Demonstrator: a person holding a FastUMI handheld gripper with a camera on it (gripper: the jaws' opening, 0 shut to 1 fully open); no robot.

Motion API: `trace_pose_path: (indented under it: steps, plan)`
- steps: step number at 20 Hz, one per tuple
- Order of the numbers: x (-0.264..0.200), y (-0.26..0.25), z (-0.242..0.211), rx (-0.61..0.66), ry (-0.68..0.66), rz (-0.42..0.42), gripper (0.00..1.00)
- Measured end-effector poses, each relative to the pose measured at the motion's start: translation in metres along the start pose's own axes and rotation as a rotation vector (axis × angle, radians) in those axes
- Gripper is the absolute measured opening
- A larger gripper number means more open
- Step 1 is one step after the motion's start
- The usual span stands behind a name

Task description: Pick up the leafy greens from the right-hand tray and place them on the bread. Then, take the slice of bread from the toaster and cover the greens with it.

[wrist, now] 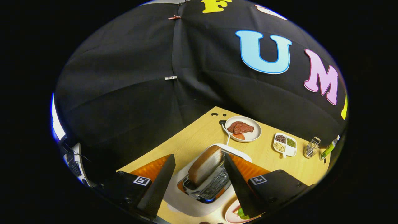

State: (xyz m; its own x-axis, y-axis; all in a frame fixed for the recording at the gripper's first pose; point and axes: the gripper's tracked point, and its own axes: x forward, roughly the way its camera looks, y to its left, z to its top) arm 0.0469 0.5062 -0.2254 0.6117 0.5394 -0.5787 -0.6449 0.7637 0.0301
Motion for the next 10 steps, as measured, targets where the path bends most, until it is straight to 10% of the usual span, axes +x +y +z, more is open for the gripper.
trace_pose_path:
  steps: [5, 10]
  plan:
    - [0.032, -0.016, -0.026, 0.020, 0.101, -0.099, 0.97]
    - [0.031, -0.017, -0.025, 0.042, 0.112, -0.099, 0.46]
